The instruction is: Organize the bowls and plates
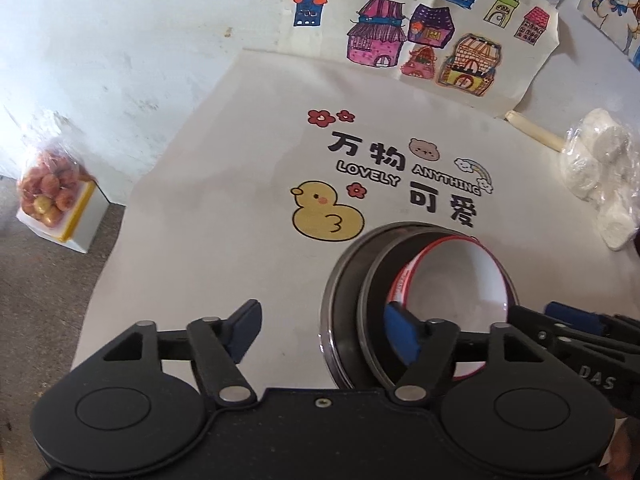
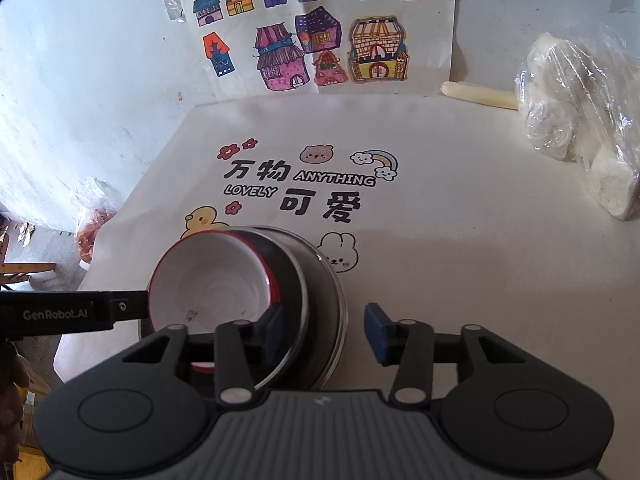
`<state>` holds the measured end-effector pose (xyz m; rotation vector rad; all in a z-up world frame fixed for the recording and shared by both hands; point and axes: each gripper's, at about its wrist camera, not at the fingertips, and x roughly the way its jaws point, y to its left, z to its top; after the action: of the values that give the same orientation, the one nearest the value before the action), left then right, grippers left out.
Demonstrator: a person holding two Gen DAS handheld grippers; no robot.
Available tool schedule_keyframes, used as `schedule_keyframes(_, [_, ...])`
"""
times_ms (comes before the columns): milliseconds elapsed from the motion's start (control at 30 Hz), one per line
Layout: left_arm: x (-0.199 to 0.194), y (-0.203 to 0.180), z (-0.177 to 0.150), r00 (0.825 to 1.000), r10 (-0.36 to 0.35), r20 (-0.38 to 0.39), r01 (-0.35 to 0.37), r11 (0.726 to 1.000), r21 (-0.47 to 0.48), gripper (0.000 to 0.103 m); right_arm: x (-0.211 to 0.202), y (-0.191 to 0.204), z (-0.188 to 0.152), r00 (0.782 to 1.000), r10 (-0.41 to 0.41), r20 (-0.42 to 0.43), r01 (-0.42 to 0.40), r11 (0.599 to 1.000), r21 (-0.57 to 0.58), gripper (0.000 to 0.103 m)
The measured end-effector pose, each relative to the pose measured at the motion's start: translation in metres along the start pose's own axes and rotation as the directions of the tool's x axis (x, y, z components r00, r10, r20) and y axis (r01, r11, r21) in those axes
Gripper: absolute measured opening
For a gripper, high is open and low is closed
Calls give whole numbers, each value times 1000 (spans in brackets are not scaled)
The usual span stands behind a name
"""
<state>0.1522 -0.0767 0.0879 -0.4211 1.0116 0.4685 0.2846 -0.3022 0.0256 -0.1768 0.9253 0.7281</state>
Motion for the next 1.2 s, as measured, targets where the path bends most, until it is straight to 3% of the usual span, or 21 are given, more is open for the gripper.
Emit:
schedule_keyframes(133, [-1, 0, 4, 1000, 16, 10, -16, 1000, 14, 79, -3, -5, 1, 1000, -5, 3, 5, 1000, 12, 67])
schedule_keyframes(333, [-1, 5, 6, 999, -15, 29, 13, 999, 52, 85, -12, -5, -4, 999, -33, 20, 32, 998, 52, 79])
schedule_keyframes(533, [-9, 16, 4, 991, -108, 74, 98, 987, 131, 89, -30, 8, -15, 991, -106, 82, 96, 989, 110, 87])
schedule_keyframes(833, [-44, 37, -2, 962, -234, 138, 191, 944, 269, 98, -71, 51, -37, 944, -259, 204, 205, 946, 252, 98])
schedule_keyframes(1200, [-80, 61, -16, 934, -288, 212, 209, 921, 329, 99, -113, 86, -63, 893, -346, 286, 249, 912, 327, 103])
